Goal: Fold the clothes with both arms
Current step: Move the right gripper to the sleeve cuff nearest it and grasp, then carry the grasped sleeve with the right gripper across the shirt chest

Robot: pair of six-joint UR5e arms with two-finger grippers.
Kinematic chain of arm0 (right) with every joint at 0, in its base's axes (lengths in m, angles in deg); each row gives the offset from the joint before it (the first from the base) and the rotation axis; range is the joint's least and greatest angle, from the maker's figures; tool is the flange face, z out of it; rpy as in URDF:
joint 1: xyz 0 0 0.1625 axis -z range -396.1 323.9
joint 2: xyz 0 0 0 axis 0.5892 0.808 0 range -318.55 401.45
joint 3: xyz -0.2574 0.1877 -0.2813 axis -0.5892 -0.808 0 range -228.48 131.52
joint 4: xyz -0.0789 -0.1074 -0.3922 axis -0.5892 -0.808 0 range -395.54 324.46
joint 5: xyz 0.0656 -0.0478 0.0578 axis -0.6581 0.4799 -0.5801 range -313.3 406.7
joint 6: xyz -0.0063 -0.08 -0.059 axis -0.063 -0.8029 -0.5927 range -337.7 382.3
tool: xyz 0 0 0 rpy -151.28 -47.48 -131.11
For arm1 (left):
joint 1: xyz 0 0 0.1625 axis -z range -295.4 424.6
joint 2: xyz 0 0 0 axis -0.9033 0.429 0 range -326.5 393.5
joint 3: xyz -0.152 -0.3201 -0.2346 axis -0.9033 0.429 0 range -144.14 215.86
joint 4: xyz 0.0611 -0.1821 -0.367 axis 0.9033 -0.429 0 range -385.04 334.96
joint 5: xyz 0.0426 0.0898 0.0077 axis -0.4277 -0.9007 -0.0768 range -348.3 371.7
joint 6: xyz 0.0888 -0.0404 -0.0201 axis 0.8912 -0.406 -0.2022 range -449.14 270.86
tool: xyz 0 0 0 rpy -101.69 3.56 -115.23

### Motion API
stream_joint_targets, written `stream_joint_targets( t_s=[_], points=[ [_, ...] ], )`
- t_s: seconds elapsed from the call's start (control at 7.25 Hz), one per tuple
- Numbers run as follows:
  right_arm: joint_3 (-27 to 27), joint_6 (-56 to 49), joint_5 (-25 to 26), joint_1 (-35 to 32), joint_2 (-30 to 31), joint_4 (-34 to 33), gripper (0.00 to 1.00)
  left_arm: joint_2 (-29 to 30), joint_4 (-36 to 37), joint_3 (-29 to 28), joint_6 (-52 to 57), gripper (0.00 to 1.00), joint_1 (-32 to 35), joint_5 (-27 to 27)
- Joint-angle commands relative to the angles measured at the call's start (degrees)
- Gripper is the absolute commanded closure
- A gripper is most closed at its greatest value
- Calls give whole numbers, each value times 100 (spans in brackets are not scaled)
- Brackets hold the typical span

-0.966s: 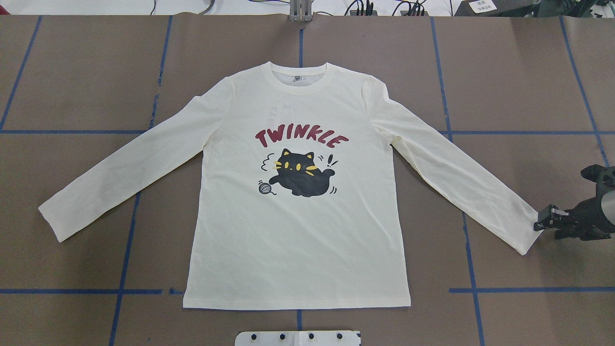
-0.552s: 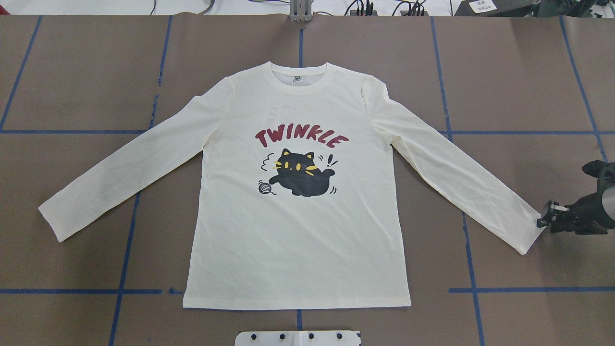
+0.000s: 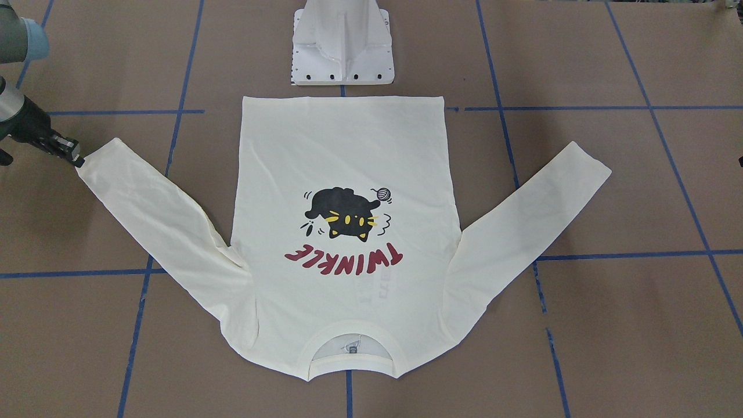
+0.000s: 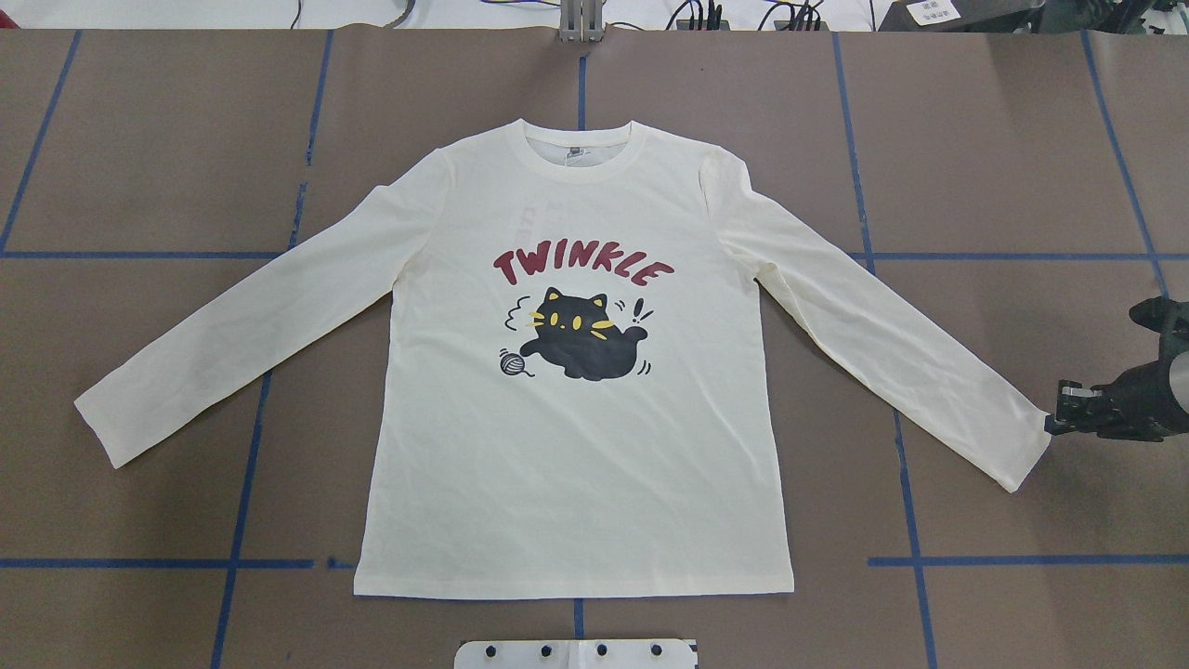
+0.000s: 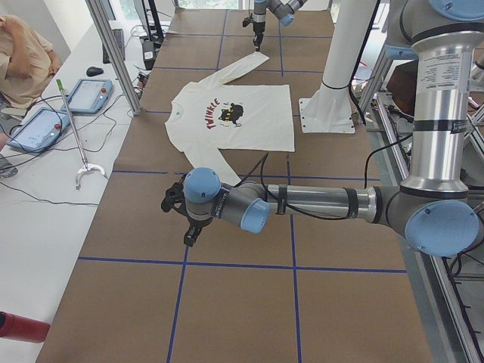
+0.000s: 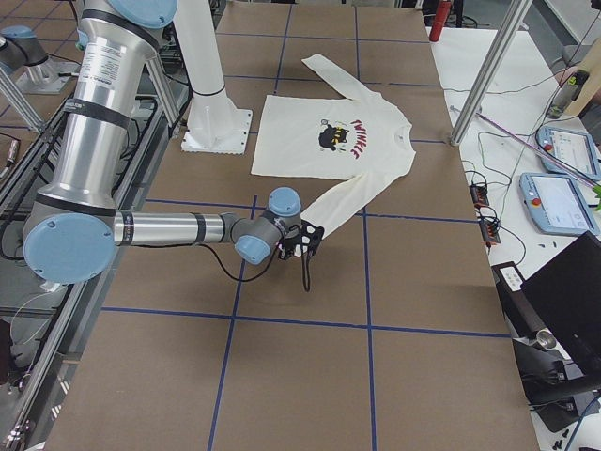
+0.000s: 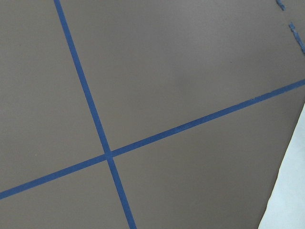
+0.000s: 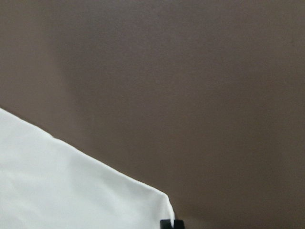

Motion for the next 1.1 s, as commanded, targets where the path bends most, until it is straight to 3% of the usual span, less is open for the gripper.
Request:
stream_joint_targets(
  t_s=[0.0,0.14,0.28,0.55,0.83,0.97],
  points=[
    [802,80,4,-2,-294,-511,100,-1,0,3,17,0,-9,19],
    [1049,359,21,-2,-1002,-1351,100,-1,-52,12,26,0,0,63],
    [1087,727,39,24,-2096,-2334,100,-35,-244,3,18,0,0,63],
    [660,1037,501,243,-4897,-4924,100,-132,-430,-5,18,0,-9,63],
    [-908,1625,1108,620,-6635,-4789,100,-141,-439,3,18,0,-9,64],
    [-1970,1897,1268,814,-7260,-3995,100,-141,-474,-14,18,0,-9,63]
  ],
)
